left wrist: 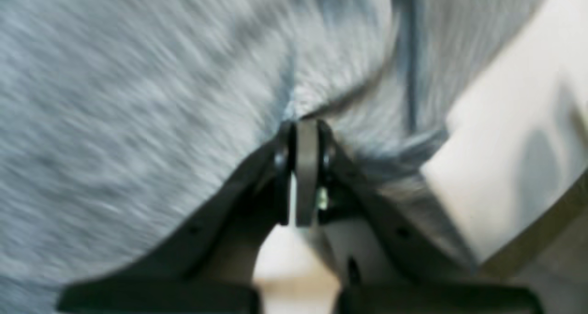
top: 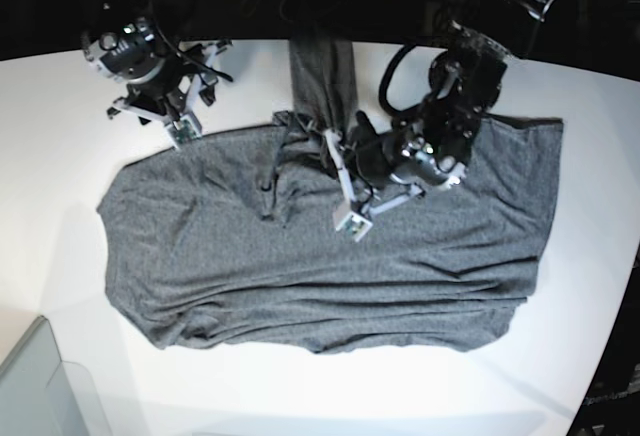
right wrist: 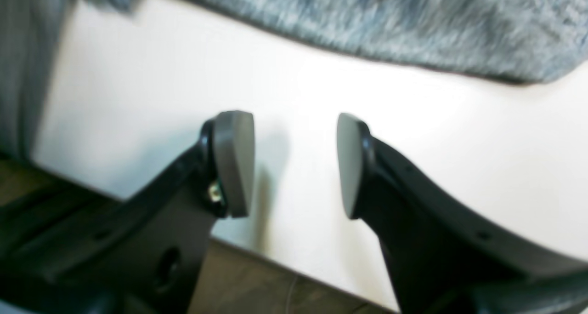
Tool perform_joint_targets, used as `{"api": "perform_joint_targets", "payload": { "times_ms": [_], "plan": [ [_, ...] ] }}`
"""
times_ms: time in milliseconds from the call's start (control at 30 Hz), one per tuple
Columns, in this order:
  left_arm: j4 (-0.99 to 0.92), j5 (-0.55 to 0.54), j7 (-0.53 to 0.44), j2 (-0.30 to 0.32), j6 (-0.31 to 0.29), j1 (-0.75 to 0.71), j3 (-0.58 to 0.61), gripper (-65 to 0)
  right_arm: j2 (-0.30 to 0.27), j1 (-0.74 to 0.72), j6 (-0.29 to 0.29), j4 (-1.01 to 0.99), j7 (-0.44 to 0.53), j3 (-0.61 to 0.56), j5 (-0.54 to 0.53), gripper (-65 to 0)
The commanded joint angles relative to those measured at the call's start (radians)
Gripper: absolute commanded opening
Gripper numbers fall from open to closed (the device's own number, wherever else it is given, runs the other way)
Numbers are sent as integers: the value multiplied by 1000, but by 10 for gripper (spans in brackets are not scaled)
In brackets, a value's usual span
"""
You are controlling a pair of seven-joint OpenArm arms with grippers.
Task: Layout the t-shirt on the table in an organized manner, then fold the t-shirt properly
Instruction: 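Drag the lifted fabric with the left gripper across the shirt body, then release the fabric and raise the left gripper away from the shirt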
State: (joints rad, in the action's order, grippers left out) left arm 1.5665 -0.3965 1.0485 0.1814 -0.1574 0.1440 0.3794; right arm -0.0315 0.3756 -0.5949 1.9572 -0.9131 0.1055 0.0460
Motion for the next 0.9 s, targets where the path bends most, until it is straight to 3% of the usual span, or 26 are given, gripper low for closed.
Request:
{"api": "perform_joint_targets", "payload": {
  "times_ms": [0,367,633,867],
  "plan": [
    [21,-12,-10,-7,-3,29,-10,-646,-3,-2,-4,17,16,1,-7,-358],
    [-21,-9,-21,-33,-1,216,-15,-646,0,1,-4,17,16,1,-7,-358],
    [-185,-8,-23,-107,-3,362,-15,-646,-3,20,-4,17,16,0,-7,-358],
    [-366,-6,-175,-136,-1,392,-15,-640,-5,20,-4,17,16,0,-7,-358]
  ]
}}
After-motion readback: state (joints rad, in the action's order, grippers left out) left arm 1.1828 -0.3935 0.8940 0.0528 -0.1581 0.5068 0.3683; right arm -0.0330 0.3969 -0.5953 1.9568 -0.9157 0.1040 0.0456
